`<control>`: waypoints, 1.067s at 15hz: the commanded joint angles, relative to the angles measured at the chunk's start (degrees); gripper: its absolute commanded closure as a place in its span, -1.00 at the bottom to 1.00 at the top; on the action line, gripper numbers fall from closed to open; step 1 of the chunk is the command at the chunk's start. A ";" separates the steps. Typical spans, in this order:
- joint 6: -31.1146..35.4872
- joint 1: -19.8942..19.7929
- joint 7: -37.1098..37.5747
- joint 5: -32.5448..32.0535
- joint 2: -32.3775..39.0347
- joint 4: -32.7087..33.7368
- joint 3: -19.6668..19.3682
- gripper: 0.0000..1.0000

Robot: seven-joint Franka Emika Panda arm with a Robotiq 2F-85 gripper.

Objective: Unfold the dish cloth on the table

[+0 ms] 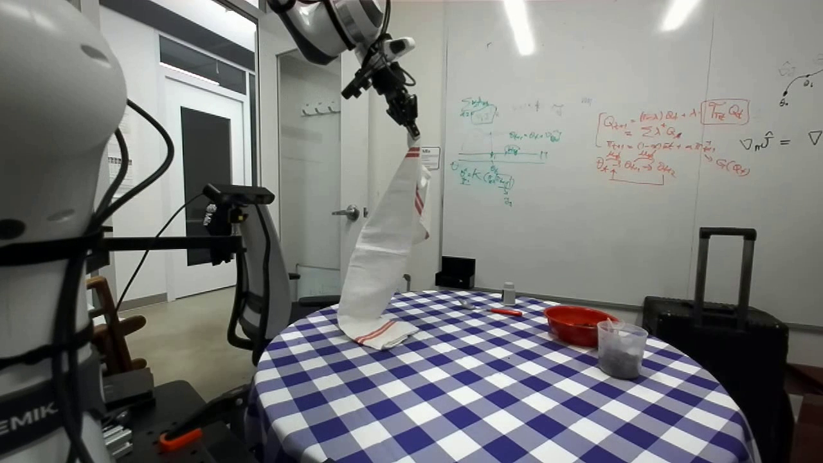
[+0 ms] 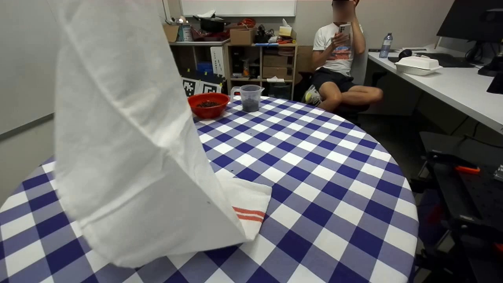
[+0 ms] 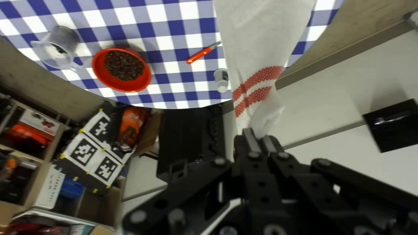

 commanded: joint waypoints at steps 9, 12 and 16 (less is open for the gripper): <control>16.46 -12.91 22.43 -2.72 -5.34 -19.14 -8.49 0.99; 23.38 -15.06 29.19 -6.56 -3.79 -22.80 -10.86 0.99; 28.58 -16.86 39.45 -13.38 -2.00 -25.55 -14.36 0.99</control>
